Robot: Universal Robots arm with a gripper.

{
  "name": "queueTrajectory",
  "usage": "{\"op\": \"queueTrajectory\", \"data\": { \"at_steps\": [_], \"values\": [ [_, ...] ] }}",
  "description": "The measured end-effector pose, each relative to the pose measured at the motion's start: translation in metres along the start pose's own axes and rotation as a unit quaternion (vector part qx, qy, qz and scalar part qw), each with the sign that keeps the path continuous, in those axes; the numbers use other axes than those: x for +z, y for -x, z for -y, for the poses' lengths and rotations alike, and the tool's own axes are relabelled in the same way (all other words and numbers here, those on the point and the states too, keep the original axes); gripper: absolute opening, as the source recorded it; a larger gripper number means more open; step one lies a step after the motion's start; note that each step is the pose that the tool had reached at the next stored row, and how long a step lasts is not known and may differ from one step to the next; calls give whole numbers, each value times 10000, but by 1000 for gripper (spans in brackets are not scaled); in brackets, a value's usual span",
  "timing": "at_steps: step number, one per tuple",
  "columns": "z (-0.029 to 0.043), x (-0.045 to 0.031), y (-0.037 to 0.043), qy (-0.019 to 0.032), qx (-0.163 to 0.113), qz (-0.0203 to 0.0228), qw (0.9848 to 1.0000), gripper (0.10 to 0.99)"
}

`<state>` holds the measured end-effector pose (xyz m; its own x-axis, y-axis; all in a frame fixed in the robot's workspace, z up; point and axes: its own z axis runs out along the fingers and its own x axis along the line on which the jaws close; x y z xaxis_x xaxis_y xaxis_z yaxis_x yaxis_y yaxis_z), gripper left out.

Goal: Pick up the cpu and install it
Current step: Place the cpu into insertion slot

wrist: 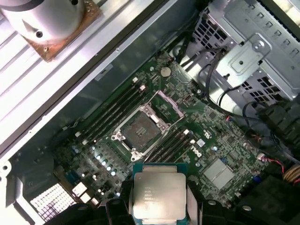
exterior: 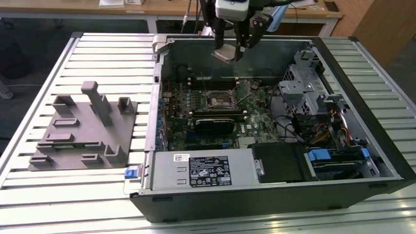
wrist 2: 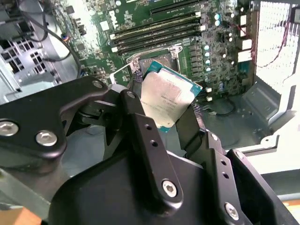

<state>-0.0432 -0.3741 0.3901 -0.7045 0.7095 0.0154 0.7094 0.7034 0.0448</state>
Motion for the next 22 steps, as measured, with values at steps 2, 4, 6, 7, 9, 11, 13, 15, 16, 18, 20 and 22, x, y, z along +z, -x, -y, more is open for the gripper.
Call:
{"op": "queueTrajectory", "data": {
  "at_steps": [2,4,6,7,9,11,13,15,16,18,20,22],
  "values": [
    [-1,2,-1,2,138,7,9999,541],
    [-3,6,-3,4,241,11,9997,541],
    [-4,13,-5,11,295,7,9996,541],
    [-4,16,-5,24,311,-6,9995,541],
    [-5,22,-6,38,356,-18,9994,541],
    [-6,24,-6,39,401,-17,9992,541],
    [-6,26,-6,40,450,-14,9990,541],
    [-6,28,-7,41,499,-12,9987,541],
    [-6,28,-7,42,523,-11,9986,541],
    [-6,29,-7,42,561,-9,9984,541],
    [-6,31,-7,43,595,-7,9982,541],
    [-6,32,-7,43,627,-6,9980,541]
  ]
}}
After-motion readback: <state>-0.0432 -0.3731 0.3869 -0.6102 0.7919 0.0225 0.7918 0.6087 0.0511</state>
